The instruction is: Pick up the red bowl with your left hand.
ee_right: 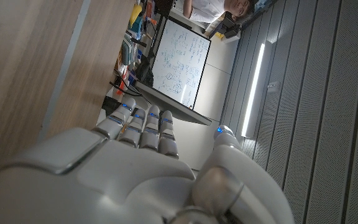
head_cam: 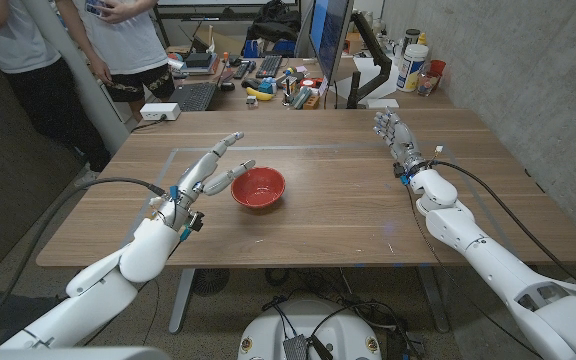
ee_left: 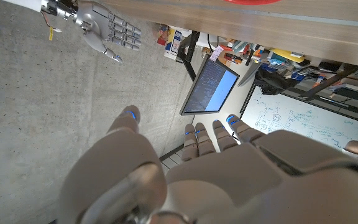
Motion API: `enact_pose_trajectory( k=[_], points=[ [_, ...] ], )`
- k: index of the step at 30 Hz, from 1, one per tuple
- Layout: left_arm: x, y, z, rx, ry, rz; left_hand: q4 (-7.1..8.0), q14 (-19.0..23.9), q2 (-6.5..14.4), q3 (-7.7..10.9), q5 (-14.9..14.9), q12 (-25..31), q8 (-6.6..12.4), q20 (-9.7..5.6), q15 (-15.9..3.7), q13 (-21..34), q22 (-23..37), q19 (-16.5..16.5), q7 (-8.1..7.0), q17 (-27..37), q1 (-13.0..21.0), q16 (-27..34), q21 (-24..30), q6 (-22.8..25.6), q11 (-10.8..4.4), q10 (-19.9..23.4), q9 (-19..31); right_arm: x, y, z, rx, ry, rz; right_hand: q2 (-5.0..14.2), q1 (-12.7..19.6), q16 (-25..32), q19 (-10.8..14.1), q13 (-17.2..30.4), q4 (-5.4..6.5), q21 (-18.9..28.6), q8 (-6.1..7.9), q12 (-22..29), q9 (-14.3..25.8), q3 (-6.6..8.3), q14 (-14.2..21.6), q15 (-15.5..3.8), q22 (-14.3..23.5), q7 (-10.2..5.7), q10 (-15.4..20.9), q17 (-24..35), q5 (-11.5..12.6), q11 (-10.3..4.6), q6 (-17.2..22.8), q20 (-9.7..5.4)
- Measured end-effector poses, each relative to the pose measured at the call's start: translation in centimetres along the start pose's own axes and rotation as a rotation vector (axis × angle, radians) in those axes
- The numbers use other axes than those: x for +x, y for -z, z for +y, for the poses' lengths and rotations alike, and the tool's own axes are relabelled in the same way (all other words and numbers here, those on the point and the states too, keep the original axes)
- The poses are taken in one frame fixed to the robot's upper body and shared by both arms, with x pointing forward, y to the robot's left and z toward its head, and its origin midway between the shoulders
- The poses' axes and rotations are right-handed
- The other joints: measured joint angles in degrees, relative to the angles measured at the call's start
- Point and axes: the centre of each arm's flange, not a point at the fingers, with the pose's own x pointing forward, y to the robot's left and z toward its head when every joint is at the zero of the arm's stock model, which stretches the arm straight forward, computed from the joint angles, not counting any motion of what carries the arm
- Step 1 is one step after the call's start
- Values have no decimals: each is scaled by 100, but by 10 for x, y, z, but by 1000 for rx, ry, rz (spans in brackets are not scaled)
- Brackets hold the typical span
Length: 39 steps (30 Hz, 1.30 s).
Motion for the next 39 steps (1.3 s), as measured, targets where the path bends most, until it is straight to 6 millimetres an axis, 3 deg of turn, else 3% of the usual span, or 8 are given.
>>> enact_pose_trajectory(
  k=[24, 30, 39],
  points=[
    [-8, -12, 2, 165, -29, -1, -119, 111, -6, 23, -22, 0, 45, 17, -18, -1, -1, 125, -9, -1, 158, 0, 44, 130, -73, 73, 30, 4, 0, 6, -7, 2, -11, 0, 0, 0, 0, 0, 0, 0, 0, 0, 0, 0, 0, 0, 0, 0, 0, 0, 0, 0, 0, 0],
    [-10, -15, 3, 208, -33, 11, -206, 204, -45, 46, -22, 0, 45, 364, -21, -1, 28, 190, -93, 28, 302, 45, 44, 130, -139, 66, 30, 6, 1, 7, -5, -1, -12, 0, 0, 0, 0, 0, 0, 0, 0, 0, 0, 0, 0, 0, 0, -32, 0, 0, 0, 0, 32, 0],
    [-11, -20, 4, 270, -30, 30, -253, 204, -57, 47, -22, 0, 44, 421, -21, 27, 27, 175, -144, 28, 351, 44, 44, 181, -188, 101, 30, 7, 3, 7, -5, -4, -9, 0, 0, 0, 0, 0, 0, 0, 0, 0, 0, 0, 0, 0, 0, -32, 0, 0, 0, 0, 32, 0]
  ],
)
